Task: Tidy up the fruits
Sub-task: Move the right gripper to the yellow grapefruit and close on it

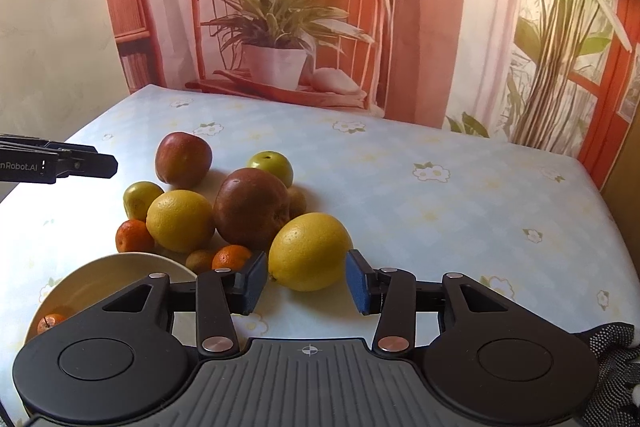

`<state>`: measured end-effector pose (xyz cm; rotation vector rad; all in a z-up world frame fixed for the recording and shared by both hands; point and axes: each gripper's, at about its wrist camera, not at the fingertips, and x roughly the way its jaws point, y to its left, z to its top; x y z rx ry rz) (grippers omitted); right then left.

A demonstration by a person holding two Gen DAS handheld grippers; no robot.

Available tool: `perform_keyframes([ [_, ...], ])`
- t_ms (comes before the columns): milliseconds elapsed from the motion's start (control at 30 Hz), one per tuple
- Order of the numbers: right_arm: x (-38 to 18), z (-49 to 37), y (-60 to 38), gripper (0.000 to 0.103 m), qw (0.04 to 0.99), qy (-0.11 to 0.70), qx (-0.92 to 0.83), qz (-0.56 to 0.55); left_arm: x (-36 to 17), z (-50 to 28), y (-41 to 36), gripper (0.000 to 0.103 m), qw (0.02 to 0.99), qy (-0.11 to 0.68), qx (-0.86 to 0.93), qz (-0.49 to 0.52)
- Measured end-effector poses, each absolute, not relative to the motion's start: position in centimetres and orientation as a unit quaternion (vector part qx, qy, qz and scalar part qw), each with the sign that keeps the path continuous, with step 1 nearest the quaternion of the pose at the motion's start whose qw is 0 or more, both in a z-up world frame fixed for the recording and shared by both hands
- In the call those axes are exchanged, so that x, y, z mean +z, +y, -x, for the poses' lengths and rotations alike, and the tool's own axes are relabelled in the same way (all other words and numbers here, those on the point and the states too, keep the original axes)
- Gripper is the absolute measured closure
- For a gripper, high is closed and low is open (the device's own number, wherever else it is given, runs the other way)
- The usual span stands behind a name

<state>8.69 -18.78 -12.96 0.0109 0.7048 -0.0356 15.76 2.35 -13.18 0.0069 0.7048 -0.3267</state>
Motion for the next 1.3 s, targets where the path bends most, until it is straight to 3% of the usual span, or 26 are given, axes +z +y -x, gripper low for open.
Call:
perform_keyframes([
  [233, -13.9, -10.0, -19.6, 0.054, 0.937, 0.348, -0.032, -0.012, -13.2, -17.0, -0.5, 0.055, 0.923, 0.334, -0.19, -0.024],
  [433, -13.7, -11.3, -19.6, 0.054, 0.939, 0.341, -0.032, 0.009, -13.6, -17.5, -2.0, 0.055, 0.921, 0.335, -0.2, -0.022],
  [833, -13.1, -13.5, -21.4, 0.071, 0.943, 0.33, -0.038, 0.015, -14.2, -17.0, -3.3, 0.055, 0.913, 0.341, -0.222, -0.025],
  [1300, -14.6, -7.5, -25.3, 0.071, 0.942, 0.319, -0.077, -0.066, -14.1, -16.3, -5.2, 0.055, 0.907, 0.335, -0.251, -0.042],
])
